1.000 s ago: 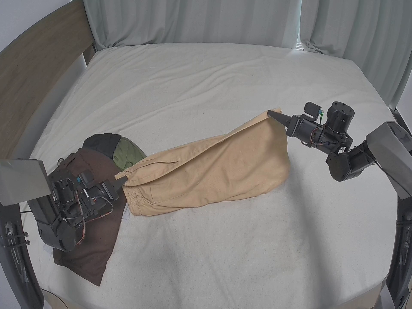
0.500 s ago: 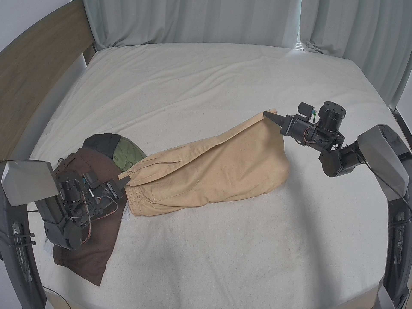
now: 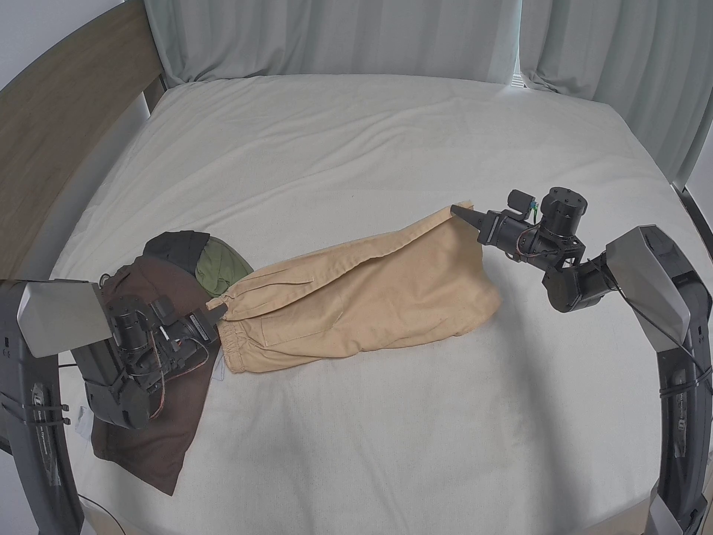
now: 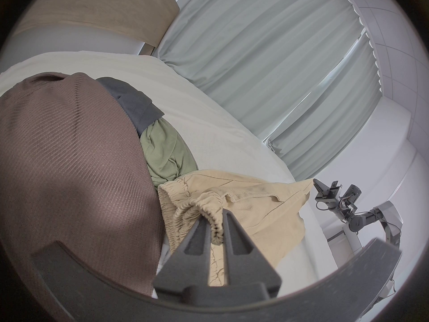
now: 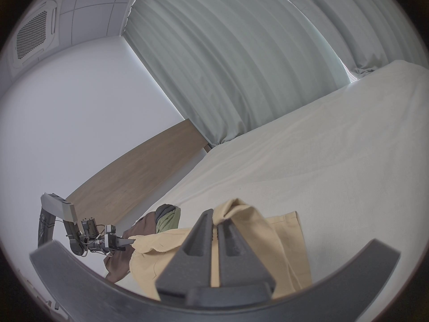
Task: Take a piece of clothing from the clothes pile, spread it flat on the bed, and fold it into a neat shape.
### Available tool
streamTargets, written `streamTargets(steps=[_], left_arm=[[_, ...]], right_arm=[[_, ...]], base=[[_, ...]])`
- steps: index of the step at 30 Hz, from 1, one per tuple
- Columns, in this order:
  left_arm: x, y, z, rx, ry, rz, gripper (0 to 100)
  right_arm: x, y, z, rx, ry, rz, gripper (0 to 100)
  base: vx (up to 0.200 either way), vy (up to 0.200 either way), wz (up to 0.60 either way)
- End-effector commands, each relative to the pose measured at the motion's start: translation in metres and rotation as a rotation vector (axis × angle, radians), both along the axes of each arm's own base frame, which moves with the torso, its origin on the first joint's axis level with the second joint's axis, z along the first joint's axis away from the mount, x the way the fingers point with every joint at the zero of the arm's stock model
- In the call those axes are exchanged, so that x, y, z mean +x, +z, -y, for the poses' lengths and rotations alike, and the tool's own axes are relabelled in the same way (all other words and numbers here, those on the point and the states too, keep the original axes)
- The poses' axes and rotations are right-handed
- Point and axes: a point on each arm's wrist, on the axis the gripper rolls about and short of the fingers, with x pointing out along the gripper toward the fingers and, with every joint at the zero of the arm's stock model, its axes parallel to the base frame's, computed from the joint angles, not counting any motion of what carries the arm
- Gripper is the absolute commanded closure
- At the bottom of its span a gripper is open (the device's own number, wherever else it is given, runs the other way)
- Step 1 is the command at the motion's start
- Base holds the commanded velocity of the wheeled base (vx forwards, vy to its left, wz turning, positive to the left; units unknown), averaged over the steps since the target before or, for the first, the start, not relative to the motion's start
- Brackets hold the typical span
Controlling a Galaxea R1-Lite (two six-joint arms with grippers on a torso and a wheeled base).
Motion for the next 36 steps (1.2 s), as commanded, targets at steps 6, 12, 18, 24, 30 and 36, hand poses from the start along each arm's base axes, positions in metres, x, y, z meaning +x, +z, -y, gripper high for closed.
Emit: streamTargets(steps=[6, 12, 18, 24, 30, 36], left_arm=[[0.002, -0.002, 0.0, 0.001, -0.001, -0.001, 100], [0.003, -0.001, -0.001, -0.001, 0.001, 0.004, 100], [0.014, 0.007, -0.007, -0.039, 0.044, 0.042, 0], [0.022, 0.015, -0.017, -0.076, 0.116, 0.072, 0], [0.02, 0.018, -0.016, -0.074, 0.113, 0.075, 0], [0.015, 0.028, -0.014, -0.073, 0.106, 0.093, 0]], right_arm=[[0.005, -0.011, -0.004, -0.004, 0.006, -0.015, 100], [0.008, -0.014, -0.002, -0.006, 0.001, -0.012, 0], [0.012, -0.015, -0.001, -0.005, -0.013, -0.002, 0], [0.01, -0.015, -0.001, -0.008, -0.016, -0.004, 0], [0.003, -0.017, 0.0, -0.02, -0.02, -0.019, 0], [-0.012, -0.013, 0.001, -0.039, -0.039, -0.018, 0]], base=[[0.0, 0.0, 0.0], [0.0, 0.0, 0.0], [0.0, 0.0, 0.0], [0.0, 0.0, 0.0], [0.0, 0.0, 0.0], [0.0, 0.0, 0.0]])
